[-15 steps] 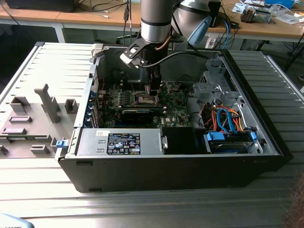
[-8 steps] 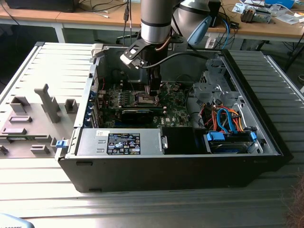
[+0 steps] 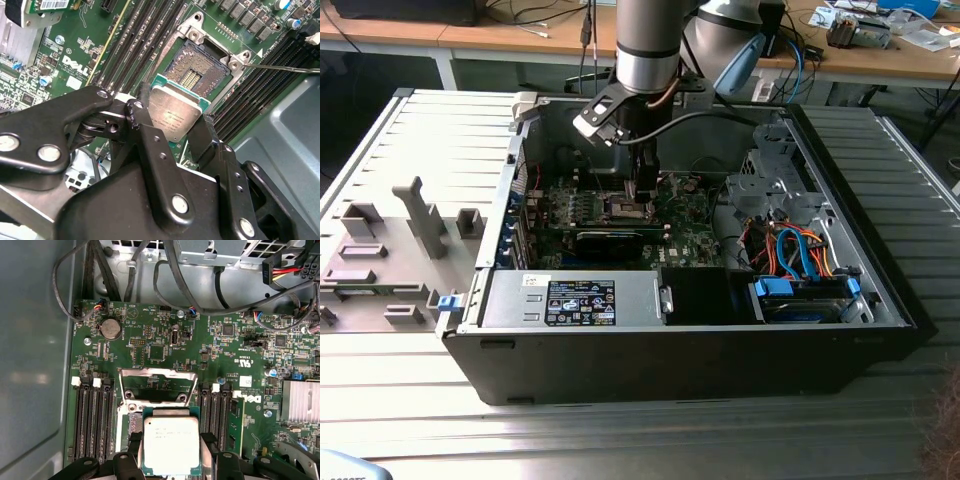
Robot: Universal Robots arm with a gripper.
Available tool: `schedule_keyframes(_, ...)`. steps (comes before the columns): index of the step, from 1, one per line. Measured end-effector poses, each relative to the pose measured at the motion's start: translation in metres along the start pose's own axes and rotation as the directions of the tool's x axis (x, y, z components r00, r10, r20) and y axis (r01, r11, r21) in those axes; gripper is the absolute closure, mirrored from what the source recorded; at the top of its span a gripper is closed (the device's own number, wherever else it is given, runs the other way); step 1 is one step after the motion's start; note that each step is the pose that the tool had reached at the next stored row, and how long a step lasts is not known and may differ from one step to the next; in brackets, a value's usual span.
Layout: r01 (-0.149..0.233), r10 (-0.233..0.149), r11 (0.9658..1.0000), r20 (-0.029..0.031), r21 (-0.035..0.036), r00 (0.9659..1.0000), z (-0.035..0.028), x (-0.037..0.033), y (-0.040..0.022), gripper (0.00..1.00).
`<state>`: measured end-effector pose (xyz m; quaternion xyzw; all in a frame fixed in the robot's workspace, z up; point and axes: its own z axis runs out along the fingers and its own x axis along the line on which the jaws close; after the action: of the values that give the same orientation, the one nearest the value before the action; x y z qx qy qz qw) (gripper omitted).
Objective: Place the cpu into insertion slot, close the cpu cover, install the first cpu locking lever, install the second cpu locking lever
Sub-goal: 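Place the cpu into insertion slot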
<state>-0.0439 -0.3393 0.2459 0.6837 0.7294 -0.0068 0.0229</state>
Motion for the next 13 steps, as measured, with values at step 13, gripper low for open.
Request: schedule_keyframes(13, 0.000, 0.000, 1.0000, 0.0001, 0.0000, 1.0000, 0.0025, 0.0010, 0.0000, 0.45)
